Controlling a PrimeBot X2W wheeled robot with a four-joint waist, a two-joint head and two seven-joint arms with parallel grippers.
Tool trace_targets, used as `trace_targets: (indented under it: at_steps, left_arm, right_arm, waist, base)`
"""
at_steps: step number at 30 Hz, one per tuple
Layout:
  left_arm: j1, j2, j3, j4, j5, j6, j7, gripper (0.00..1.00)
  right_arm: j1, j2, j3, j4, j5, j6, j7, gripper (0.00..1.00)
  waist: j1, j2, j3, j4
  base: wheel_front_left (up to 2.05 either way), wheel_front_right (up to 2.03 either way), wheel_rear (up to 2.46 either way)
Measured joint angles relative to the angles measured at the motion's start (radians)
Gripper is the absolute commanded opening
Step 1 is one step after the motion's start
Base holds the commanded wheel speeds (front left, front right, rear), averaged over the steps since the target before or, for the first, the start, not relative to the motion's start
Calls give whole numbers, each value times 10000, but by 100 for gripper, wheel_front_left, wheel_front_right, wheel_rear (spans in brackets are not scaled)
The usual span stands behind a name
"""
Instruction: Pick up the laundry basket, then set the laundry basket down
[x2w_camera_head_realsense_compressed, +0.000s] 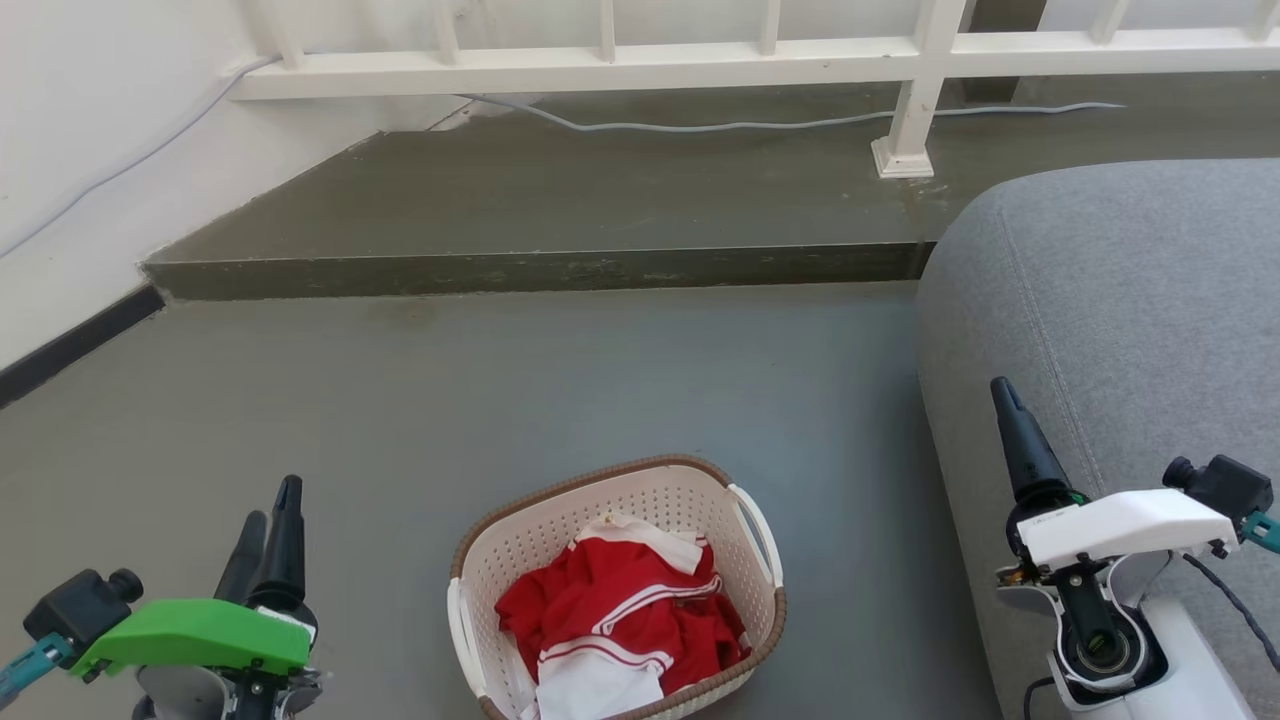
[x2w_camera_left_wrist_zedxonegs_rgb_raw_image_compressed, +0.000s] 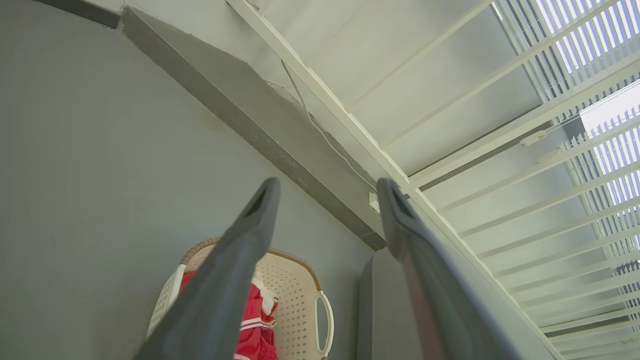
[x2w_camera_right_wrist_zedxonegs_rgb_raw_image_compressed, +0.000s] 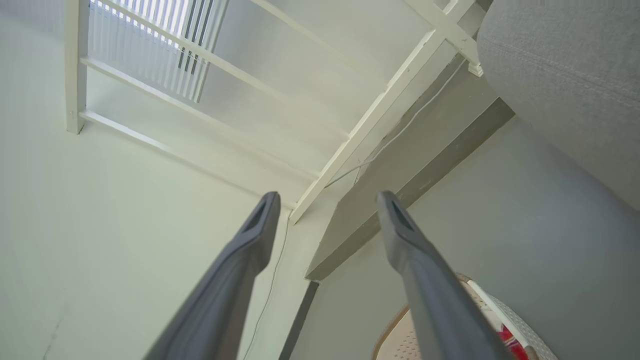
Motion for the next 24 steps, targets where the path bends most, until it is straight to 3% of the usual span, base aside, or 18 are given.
trace_targets:
  at_steps: [14,24]
  left_arm:
    - [-89,-23,-209,-180,1858,71,-504,100]
    - [-136,-48,-286,-276,3149,71,-844,100]
  right_arm:
    - [-191,-23,552,-6,-2182,-418,-456,100]
    - [-215,-6,890,21,-3544,-520,-777,100]
  waist:
    - [0,0,20,-41]
    - [0,0,14,-48]
  base:
    - [0,0,0]
    - [0,0,0]
